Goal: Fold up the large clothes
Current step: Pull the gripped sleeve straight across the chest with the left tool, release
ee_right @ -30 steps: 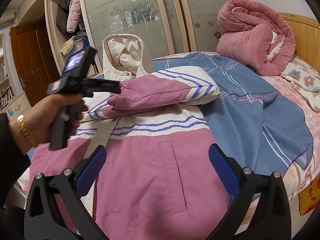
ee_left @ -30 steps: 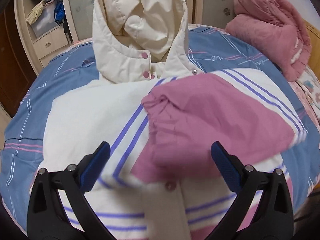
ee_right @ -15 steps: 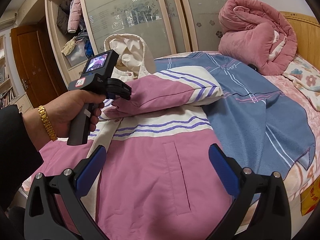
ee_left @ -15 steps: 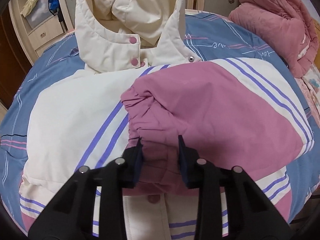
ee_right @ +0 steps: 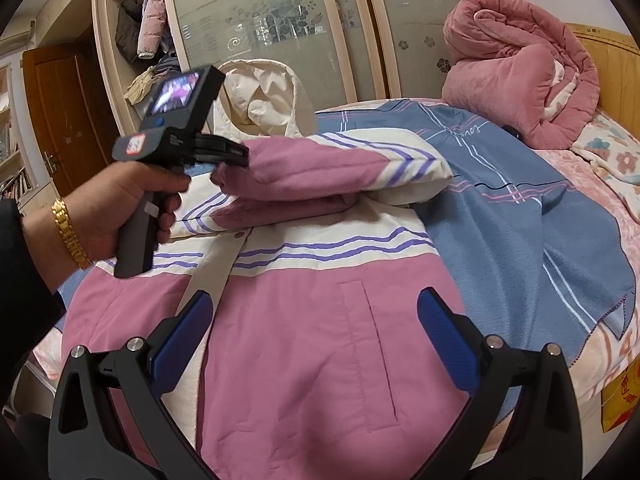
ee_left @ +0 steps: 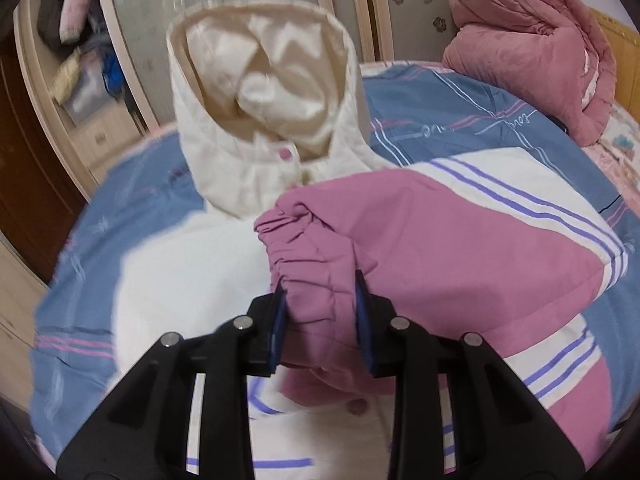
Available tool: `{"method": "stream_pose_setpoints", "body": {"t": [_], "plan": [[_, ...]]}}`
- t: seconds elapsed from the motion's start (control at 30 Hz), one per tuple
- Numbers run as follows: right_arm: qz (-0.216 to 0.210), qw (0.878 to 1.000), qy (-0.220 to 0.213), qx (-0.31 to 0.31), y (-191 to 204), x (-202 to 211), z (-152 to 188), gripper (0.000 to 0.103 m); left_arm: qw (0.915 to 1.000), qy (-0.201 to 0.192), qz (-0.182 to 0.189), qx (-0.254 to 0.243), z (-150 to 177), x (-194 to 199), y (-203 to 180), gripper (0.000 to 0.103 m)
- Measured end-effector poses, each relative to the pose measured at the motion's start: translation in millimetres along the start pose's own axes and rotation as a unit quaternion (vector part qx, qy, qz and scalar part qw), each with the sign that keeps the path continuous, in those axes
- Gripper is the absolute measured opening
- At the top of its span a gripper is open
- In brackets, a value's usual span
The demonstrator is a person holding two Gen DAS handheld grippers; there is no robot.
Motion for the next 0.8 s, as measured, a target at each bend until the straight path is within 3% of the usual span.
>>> {"method": "stream_pose_setpoints", "body": {"t": [0.1, 0.33, 0.5, 0.8], "plan": [[-0.001, 1.0, 0.002, 0.002, 1.5, -1.7, 0.4, 0.102, 0.999, -0.02, -0.03, -0.027, -14.7, 18.4, 9.2, 0.03], [-0.003, 1.0, 0.006, 0.005, 4.0, -4.6, 2.0, 0.102, 0.9926, -0.08, -0.085, -0.033, -48.2, 71.3, 48.0, 0.03], [-0.005, 1.0, 0.01, 0.007, 6.7, -6.7, 3.8, 0.102, 0.9848, -0.097, -0.134, -0.054, -48.7, 99.8, 76.3, 0.03], [-0.011, 1.0, 0.021, 0.019, 16.5, -10.1, 9.5, 0.102, 0.9824, -0.042, -0.169, -0.068, 7.7, 82.6, 127.8, 0.03]]}}
Point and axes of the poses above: each gripper's, at about its wrist camera, not at the fingertips, and x roughly against the way its jaws point, y to its left, z to its underside, the point moved 9 cm from there along -x, roughly the way its jaws point, and after that the axes turned 15 degrees about z, right-handed, at the moved point
